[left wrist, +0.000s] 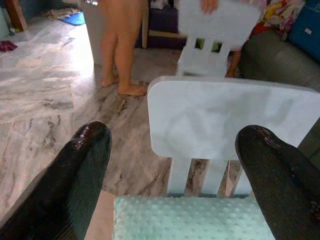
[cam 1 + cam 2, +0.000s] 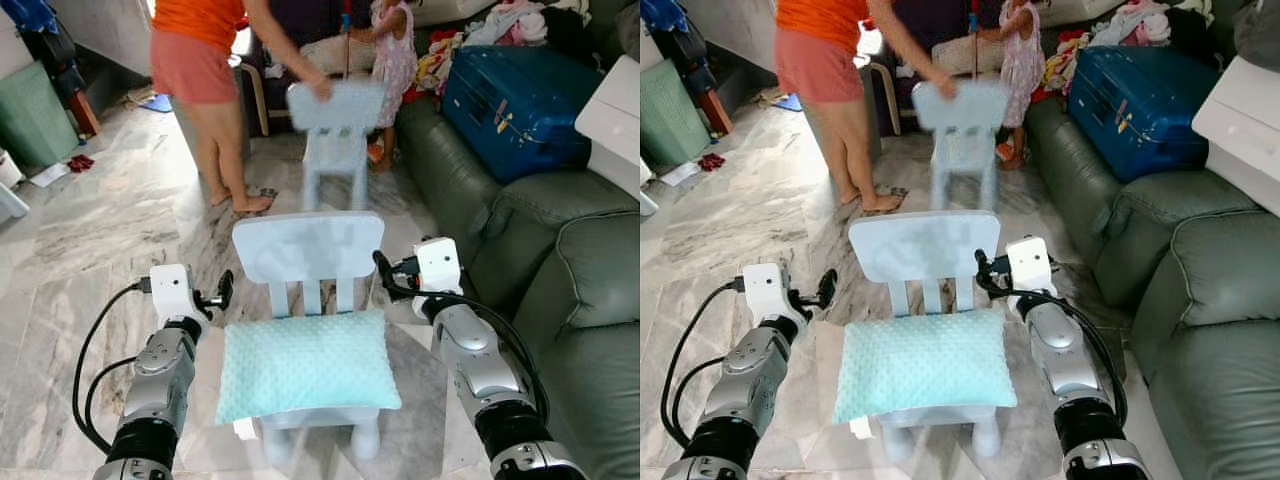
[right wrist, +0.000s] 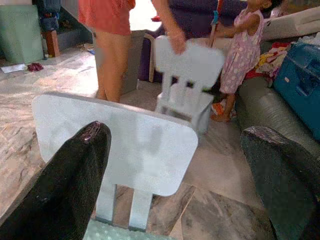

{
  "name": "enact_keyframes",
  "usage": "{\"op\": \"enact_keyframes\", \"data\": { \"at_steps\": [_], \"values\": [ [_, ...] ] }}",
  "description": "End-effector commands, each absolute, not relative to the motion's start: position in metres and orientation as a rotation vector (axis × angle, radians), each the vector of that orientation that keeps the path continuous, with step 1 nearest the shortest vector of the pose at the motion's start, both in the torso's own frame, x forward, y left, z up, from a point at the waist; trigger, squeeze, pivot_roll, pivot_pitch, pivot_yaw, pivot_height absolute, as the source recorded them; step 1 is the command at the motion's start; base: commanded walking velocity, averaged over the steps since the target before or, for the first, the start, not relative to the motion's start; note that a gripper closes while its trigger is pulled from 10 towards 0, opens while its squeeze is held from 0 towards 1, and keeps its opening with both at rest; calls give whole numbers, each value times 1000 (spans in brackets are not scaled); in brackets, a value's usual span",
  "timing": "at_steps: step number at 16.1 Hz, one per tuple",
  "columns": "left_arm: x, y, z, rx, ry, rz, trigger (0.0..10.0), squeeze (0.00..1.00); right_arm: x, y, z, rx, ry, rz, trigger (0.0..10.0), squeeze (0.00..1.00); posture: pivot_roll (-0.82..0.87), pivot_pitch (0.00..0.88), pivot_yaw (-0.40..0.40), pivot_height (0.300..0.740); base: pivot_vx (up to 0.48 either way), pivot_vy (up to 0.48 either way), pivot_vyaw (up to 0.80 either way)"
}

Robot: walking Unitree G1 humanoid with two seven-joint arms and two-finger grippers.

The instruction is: Move the pillow to the sofa

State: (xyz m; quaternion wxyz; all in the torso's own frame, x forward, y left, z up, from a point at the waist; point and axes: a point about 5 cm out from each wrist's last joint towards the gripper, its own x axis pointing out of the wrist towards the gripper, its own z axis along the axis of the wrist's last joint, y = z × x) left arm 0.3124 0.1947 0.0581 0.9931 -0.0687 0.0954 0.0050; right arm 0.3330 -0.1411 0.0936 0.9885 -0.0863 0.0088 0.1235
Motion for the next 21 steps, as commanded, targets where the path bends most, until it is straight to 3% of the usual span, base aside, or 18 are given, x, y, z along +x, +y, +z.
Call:
{"op": "enact_keyframes", "data": {
  "at_steps": [1,12,21],
  "values": [
    [315,196,62,-135,177,11,10000,0,337,-139,100,-171,-5,256,10000,0,-129,0,45,740,289,0,0],
    [312,197,60,-136,183,17,10000,0,335,-138,99,-166,-1,255,10000,0,-126,0,45,740,288,0,0],
    [312,198,59,-158,190,49,10000,0,335,-138,96,-167,10,257,10000,0,-125,0,45,740,60,0,0]
  ]
}}
